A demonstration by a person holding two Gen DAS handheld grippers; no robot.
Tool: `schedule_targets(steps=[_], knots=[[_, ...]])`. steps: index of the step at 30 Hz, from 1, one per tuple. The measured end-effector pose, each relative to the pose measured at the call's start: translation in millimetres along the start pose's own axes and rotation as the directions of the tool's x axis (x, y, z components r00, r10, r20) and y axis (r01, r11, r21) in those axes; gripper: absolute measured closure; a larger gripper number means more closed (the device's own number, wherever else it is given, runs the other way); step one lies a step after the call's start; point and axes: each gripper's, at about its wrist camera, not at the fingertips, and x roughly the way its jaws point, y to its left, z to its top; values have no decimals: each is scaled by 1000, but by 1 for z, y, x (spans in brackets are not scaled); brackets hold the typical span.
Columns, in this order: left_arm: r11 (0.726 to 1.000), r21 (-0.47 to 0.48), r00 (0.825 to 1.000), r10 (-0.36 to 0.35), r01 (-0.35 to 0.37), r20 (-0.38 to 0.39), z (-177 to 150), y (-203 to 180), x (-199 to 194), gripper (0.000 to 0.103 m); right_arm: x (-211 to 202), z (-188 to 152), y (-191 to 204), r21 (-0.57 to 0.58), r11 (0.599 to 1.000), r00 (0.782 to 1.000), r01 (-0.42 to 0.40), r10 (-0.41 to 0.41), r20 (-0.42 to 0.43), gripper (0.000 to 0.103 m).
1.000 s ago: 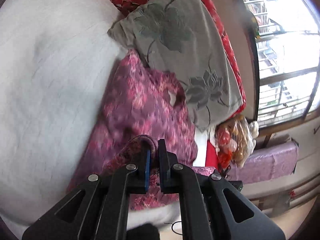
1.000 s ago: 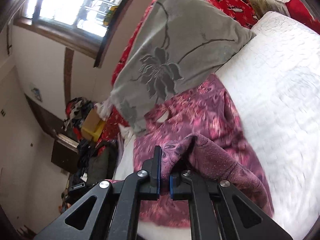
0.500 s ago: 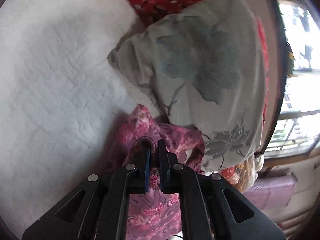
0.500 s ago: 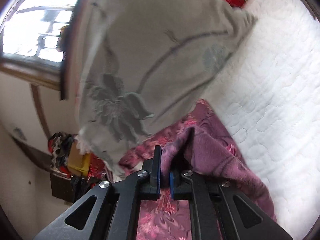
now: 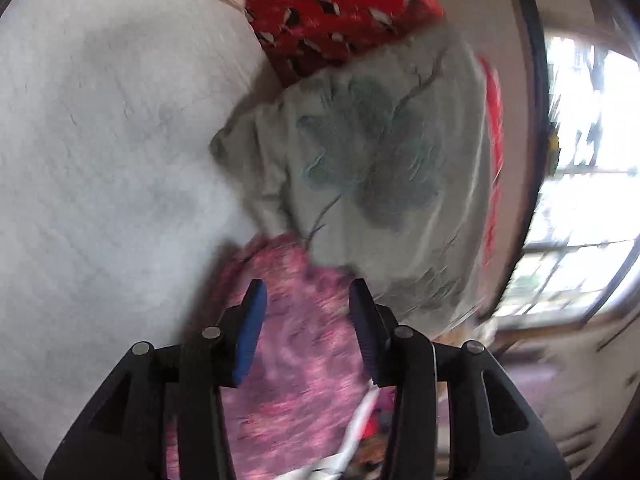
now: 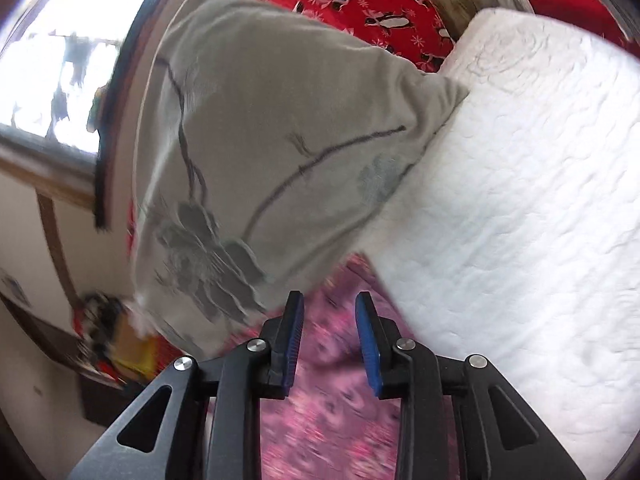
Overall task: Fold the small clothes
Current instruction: 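Open both grippers to release the folded edge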
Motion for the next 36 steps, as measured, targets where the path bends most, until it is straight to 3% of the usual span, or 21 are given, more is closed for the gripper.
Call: schedule_targets(steps=[1, 4, 7, 11, 14, 15, 17, 18, 19, 20, 21, 22, 23, 24, 26, 28, 30, 32, 33, 34, 36], knots=[[997, 56, 998, 57, -56, -25, -5, -3, 4, 60, 1, -2, 1, -26, 999, 1000, 25, -25, -8, 72], [982, 144, 988, 132, -120, -82, -18, -3, 17, 59, 11, -5, 7, -86, 991, 994, 104, -105, -16, 61], [972, 177, 976, 177, -153, -127, -27, 1, 32, 59, 20, -7, 16, -118, 986, 992, 118, -122, -23, 57], [965, 194, 967, 208, -178, -145, -32, 1, 46, 59, 23, -27, 38, -269, 954, 990, 130, -140, -16, 38], [962, 204, 966, 213, -182, -145, -34, -2, 49, 59, 35, -49, 59, -492, 839, 964, 231, -267, -2, 30], [962, 205, 966, 213, -181, -146, -34, -3, 50, 54, 42, -56, 65, -564, 782, 948, 264, -318, 2, 30], [967, 197, 969, 194, -163, -150, -34, -4, 51, 45, 52, -62, 72, -641, 698, 921, 319, -387, 37, 31], [966, 197, 969, 199, -169, -145, -35, -4, 51, 45, 57, -63, 75, -665, 648, 898, 372, -432, 82, 31], [962, 206, 969, 209, -179, -134, -35, -6, 52, 45, 61, -61, 75, -672, 617, 882, 410, -457, 117, 31], [958, 219, 969, 216, -186, -122, -35, -8, 52, 46, 63, -58, 75, -670, 611, 877, 422, -462, 131, 35], [952, 233, 968, 230, -201, -105, -36, -10, 52, 46, 63, -51, 74, -655, 631, 885, 414, -448, 127, 45], [944, 249, 967, 241, -214, -82, -37, -13, 50, 46, 61, -43, 73, -633, 669, 899, 389, -426, 102, 88], [941, 260, 968, 242, -216, -73, -38, -15, 49, 46, 57, -33, 69, -583, 738, 923, 341, -380, 59, 98], [940, 267, 969, 239, -213, -67, -38, -15, 46, 46, 46, -21, 64, -507, 807, 947, 302, -313, 65, 99], [939, 263, 970, 240, -221, -41, -34, -13, 39, 46, 33, -4, 48, -377, 883, 959, 280, -270, 81, 99], [943, 247, 973, 232, -223, -7, -27, -9, 30, 46, 31, 8, 25, -249, 917, 950, 310, -308, 49, 92], [946, 246, 977, 215, -210, 6, -22, -10, 24, 46, 27, 10, 8, -180, 943, 959, 280, -283, 10, 86], [942, 259, 976, 217, -212, 12, -17, -13, 25, 46, 22, 7, -4, -113, 970, 976, 217, -219, -9, 47], [940, 263, 975, 222, -217, 13, -16, -15, 28, 45, 18, 4, -11, -77, 978, 981, 196, -196, 4, 40], [937, 266, 973, 230, -225, 10, -16, -17, 32, 45, 17, 2, -15, -57, 980, 982, 190, -189, 16, 34], [933, 278, 969, 246, -227, -33, -17, -19, 49, 45, 23, -2, -22, -27, 987, 987, 161, -162, -5, 34]])
